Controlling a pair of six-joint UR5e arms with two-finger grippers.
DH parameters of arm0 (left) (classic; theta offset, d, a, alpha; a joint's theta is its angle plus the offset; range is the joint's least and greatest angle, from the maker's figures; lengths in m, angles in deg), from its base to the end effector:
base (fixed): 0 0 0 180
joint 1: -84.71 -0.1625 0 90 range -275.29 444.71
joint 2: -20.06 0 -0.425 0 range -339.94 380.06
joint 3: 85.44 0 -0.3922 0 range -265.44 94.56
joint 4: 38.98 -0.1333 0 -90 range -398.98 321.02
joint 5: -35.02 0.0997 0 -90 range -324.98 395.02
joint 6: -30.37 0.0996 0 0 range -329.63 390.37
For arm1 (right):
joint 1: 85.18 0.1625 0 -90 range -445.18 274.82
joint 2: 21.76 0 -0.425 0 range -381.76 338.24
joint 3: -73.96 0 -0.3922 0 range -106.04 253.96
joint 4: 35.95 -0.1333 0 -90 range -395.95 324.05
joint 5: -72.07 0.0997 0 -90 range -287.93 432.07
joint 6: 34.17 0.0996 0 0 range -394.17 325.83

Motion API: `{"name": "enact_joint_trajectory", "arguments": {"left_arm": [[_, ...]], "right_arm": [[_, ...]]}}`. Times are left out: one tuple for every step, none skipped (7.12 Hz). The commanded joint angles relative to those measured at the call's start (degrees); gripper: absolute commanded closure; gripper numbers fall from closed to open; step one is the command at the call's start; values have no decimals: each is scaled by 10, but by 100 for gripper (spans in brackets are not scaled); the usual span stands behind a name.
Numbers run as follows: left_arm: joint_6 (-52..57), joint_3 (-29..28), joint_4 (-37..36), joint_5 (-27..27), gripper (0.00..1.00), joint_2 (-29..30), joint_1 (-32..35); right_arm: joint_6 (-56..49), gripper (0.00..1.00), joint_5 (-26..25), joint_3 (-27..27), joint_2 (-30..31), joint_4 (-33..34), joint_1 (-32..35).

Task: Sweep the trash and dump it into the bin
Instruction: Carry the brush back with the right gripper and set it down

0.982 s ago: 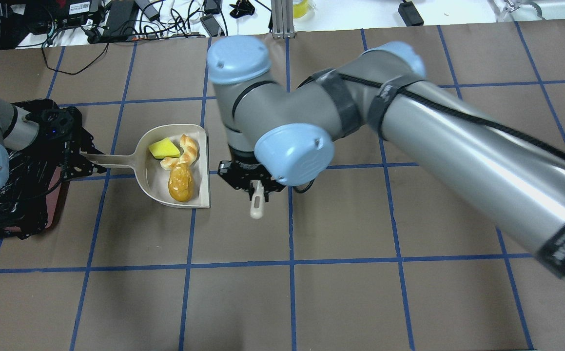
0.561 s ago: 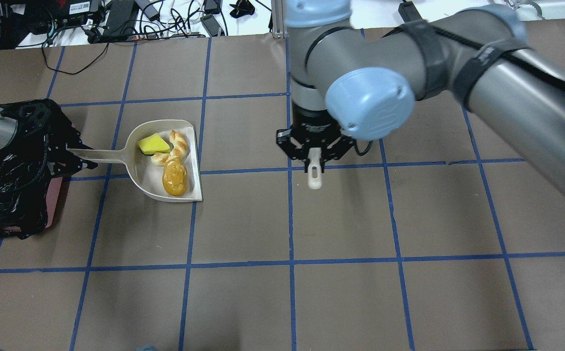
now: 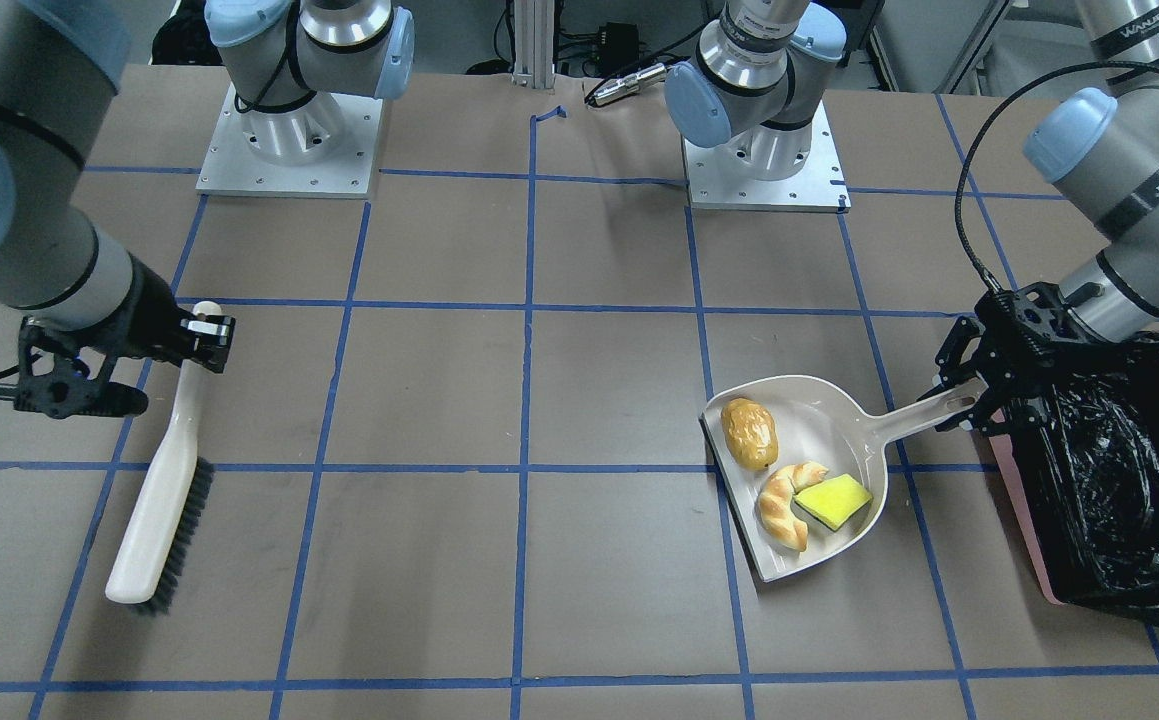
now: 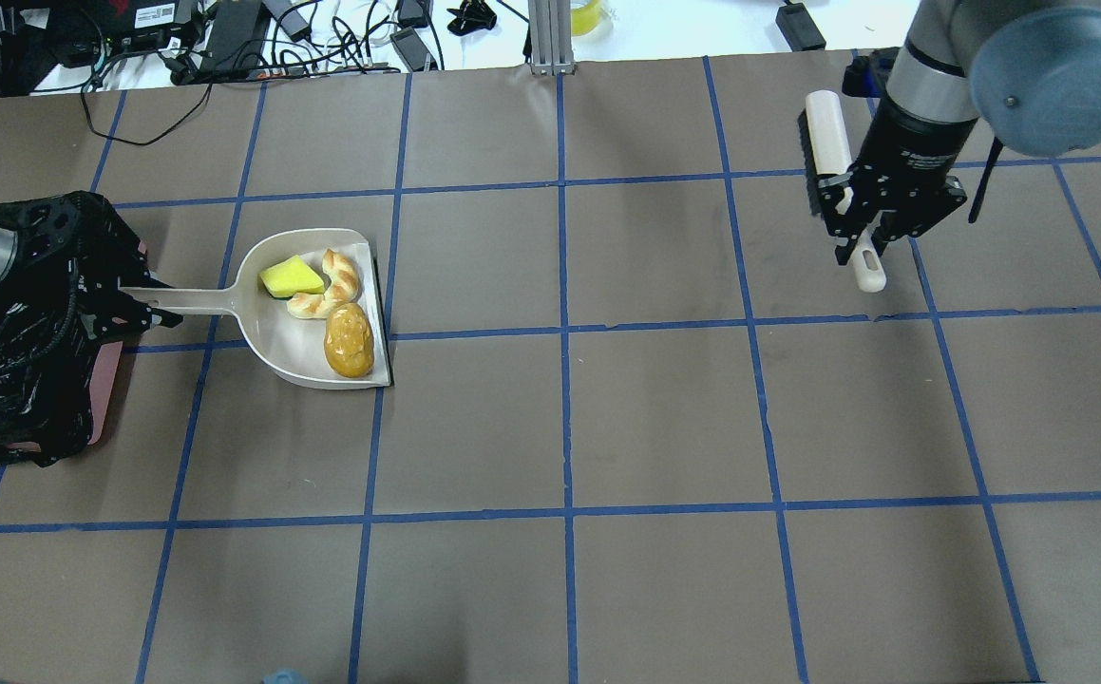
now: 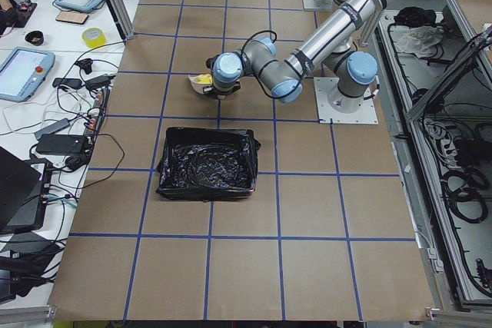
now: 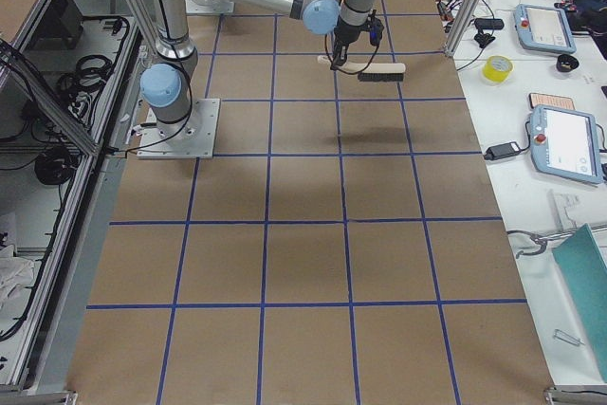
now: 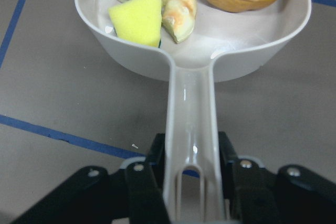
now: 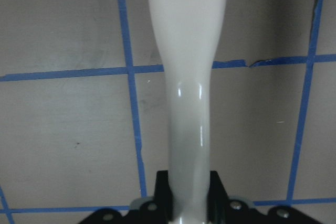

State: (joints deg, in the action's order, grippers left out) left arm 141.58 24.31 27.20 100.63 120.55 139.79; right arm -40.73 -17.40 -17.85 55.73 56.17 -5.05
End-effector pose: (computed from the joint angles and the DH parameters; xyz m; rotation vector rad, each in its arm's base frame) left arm 0.1461 -0.5140 0.2816 -1.7404 -2.2722 0.5449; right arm 0.0382 -0.5634 0.3620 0.0906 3.0838 0.3243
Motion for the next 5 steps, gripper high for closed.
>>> {"name": "enact_joint_trajectory", "arguments": {"left_arm": [[0, -1, 0, -16, 100, 0, -4], [0, -2, -1, -21, 100, -1, -8], [-1, -1, 11, -55, 100, -6, -20], [-1, -2, 35, -90, 100, -15, -40], [-2, -19, 73, -114, 100, -23, -64]], "right_arm": [[-52, 100, -22, -7, -41, 33, -45], [-67, 100, -32, -8, -54, 38, -62], [-68, 100, -32, -11, -69, 53, -72], [-79, 100, -34, -19, -82, 86, -77], [-90, 100, -47, -21, -85, 89, -78]]}}
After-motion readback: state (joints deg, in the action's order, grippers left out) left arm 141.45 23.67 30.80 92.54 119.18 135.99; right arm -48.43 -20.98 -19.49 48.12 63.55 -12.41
